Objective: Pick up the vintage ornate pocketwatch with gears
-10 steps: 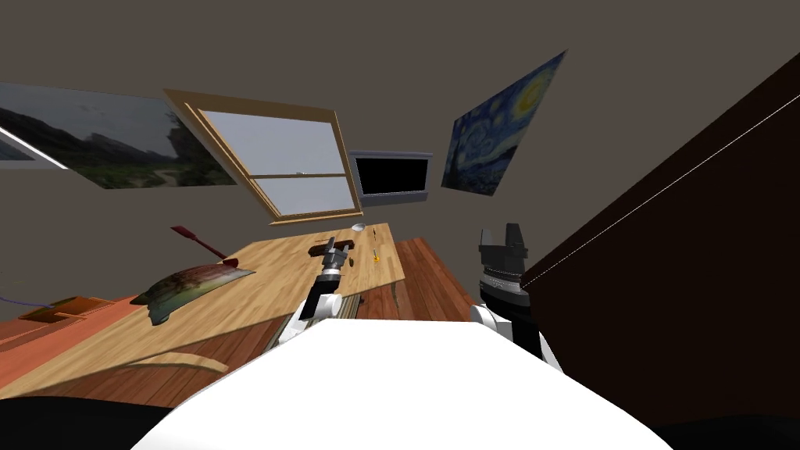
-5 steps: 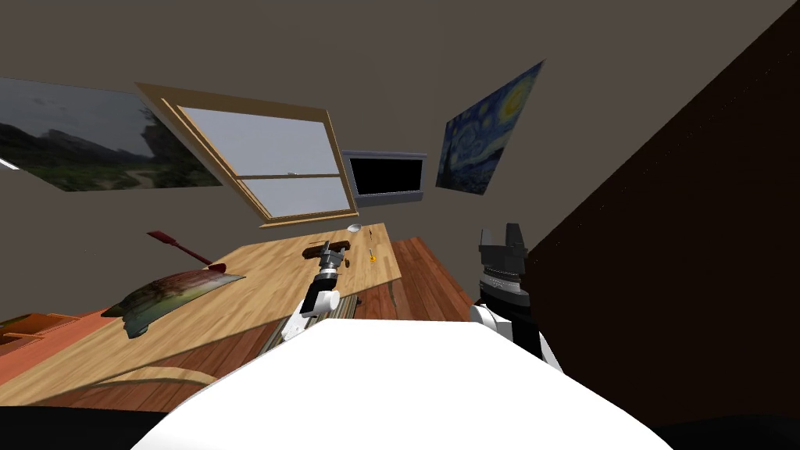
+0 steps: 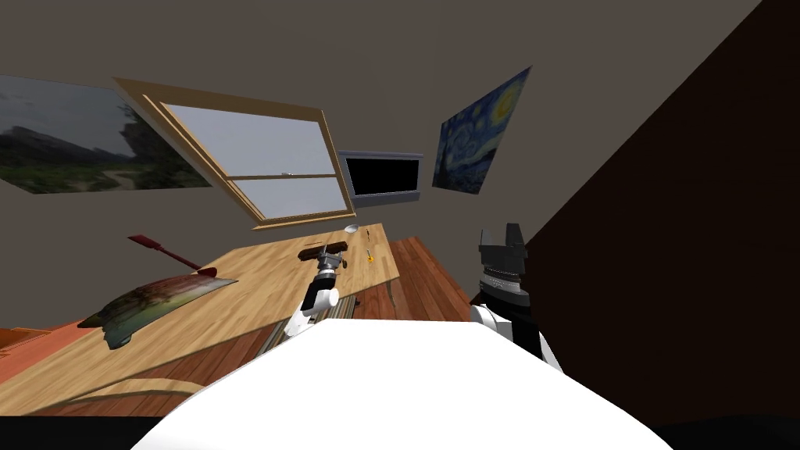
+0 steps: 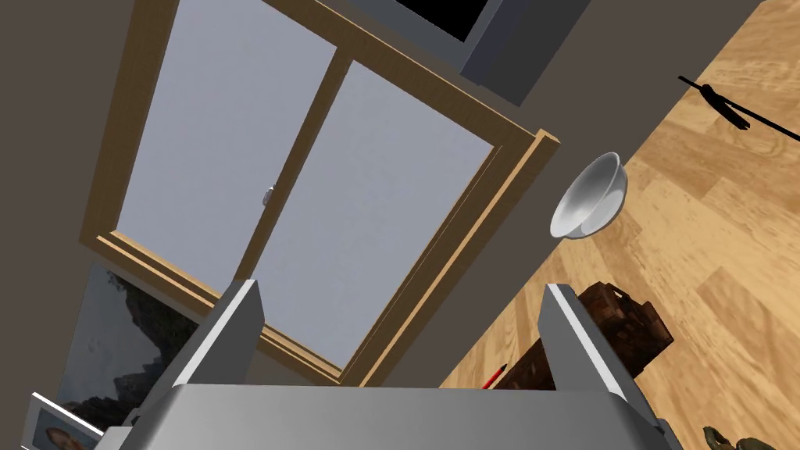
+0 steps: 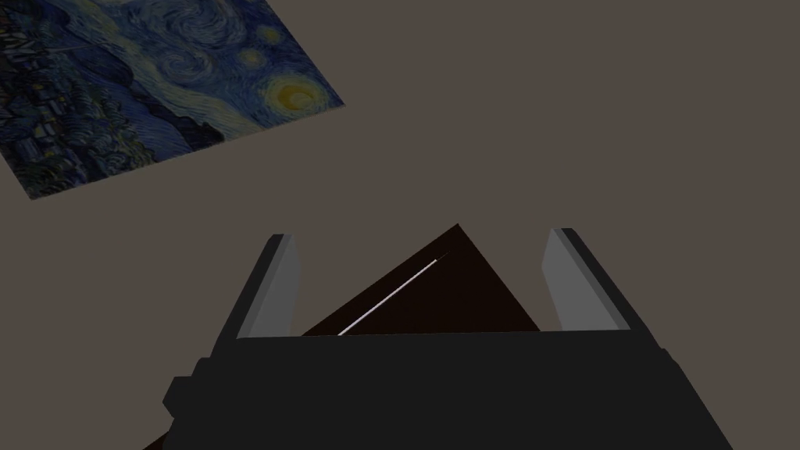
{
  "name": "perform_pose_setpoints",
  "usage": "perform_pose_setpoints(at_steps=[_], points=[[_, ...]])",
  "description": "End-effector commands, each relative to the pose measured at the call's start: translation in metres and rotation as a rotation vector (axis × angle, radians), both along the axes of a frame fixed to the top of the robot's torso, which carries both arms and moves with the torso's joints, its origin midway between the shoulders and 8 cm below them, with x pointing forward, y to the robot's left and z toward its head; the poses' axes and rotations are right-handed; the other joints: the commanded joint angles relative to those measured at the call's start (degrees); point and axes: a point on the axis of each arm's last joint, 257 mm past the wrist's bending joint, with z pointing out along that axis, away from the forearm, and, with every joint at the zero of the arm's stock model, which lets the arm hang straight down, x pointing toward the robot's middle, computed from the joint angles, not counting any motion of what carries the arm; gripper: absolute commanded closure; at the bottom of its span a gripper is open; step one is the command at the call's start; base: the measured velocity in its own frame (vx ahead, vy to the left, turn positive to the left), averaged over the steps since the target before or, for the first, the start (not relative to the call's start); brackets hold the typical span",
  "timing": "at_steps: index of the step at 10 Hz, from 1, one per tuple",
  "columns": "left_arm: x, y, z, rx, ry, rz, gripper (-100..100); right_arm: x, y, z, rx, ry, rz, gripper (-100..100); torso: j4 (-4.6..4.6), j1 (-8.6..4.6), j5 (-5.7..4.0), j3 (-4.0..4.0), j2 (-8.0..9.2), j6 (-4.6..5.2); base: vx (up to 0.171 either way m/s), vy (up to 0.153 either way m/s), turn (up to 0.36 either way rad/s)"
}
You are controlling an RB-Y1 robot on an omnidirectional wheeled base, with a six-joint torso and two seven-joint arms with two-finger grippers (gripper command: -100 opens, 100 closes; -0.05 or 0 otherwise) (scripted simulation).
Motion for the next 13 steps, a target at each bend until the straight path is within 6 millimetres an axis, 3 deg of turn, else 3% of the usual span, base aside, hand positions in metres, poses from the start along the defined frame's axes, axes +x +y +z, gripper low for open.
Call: perform_pose_setpoints(at_steps=[1,3,5,13], points=[[0.000,0.008,-0.014,-0.037,0.019,0.014,-100,0.000,0.000,0.000,0.000,0.000,0.000,0,0.00,0.00,0.00,0.00,0.00,0.00,-0.009,0.003,-0.041],[0.006,0.032,-0.037,-0.162,0.033,0.056,-100,0.000,0.000,0.000,0.000,0.000,0.000,0,0.00,0.02,0.01,-0.01,-0.01,0.00,-0.010,0.010,-0.073],[0.009,0.043,-0.053,-0.229,0.045,0.078,-100,0.000,0.000,0.000,0.000,0.000,0.000,0,0.00,0.03,0.01,0.00,0.00,-0.02,-0.009,0.014,-0.042],[0.013,0.066,-0.117,-0.445,0.109,0.152,-100,0.000,0.000,0.000,0.000,0.000,0.000,0,-0.01,0.06,0.01,-0.02,-0.04,-0.01,-0.002,0.020,-0.028]])
